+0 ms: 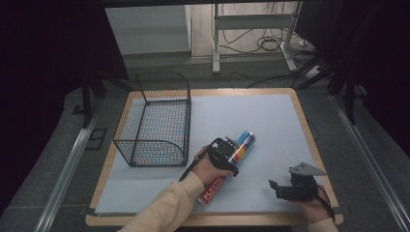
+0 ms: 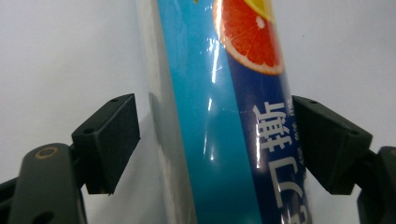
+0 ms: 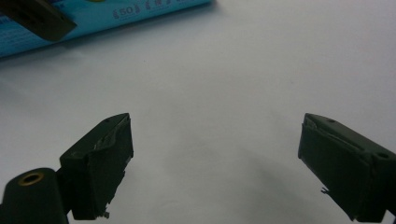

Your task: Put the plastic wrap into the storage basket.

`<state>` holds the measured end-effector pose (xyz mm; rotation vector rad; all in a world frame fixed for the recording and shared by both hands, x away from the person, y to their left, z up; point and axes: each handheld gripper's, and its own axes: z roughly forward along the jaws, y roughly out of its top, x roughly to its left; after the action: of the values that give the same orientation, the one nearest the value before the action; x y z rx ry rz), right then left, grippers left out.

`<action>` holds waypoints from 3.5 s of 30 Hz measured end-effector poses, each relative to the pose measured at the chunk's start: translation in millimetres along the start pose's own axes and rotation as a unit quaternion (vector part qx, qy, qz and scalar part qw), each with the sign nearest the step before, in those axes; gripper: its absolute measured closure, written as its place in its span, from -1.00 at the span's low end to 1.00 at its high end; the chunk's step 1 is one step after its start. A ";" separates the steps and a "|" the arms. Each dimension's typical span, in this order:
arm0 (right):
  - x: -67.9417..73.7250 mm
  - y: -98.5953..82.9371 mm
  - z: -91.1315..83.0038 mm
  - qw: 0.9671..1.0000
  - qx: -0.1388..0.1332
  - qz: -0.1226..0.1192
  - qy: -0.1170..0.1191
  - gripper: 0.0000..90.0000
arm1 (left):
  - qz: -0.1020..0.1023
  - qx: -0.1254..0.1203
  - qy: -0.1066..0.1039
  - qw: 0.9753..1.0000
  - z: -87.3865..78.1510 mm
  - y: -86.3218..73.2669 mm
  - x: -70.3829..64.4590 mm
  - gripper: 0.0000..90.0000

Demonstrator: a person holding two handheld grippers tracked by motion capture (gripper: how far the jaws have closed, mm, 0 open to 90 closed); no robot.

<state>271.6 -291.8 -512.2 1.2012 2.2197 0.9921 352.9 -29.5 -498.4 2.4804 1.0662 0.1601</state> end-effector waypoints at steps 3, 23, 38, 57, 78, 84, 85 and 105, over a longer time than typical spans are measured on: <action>1.1 0.8 -0.4 1.000 -0.005 -0.005 0.003 -0.77 | -0.001 0.013 -0.001 1.000 4.8 0.5 -1.1 -0.53; -0.4 1.3 -2.2 1.000 -0.006 -0.004 0.001 -0.77 | -0.020 0.024 -0.037 0.999 3.2 2.6 5.3 -0.35; -1.5 1.8 -2.3 1.000 -0.008 0.000 -0.003 -0.77 | 0.006 0.018 -0.051 0.998 -30.2 10.4 12.9 -0.32; -2.3 1.9 -2.3 1.000 -0.010 0.004 -0.004 -0.77 | 0.016 -0.013 -0.042 0.999 -75.7 18.1 28.6 -0.30; -2.7 2.0 -2.8 1.000 -0.009 0.007 -0.003 -0.77 | 0.031 -0.040 -0.030 0.998 -105.4 26.6 30.6 -0.29; -2.7 2.0 -2.6 1.000 -0.009 0.005 -0.003 -0.77 | 0.043 -0.032 -0.032 0.998 -109.3 34.7 29.2 -0.29; -2.6 2.0 -2.5 1.000 -0.009 0.004 -0.003 -0.77 | 0.044 -0.032 -0.031 0.998 -110.1 36.4 28.5 -0.29; -3.7 1.9 -2.7 1.000 -0.008 0.005 -0.001 -0.77 | 0.057 -0.039 -0.022 0.997 -124.8 68.6 33.5 -0.29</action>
<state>272.9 -295.3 -508.8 1.2076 2.2008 1.0108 388.0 -4.5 -358.6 2.4631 0.8831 0.1771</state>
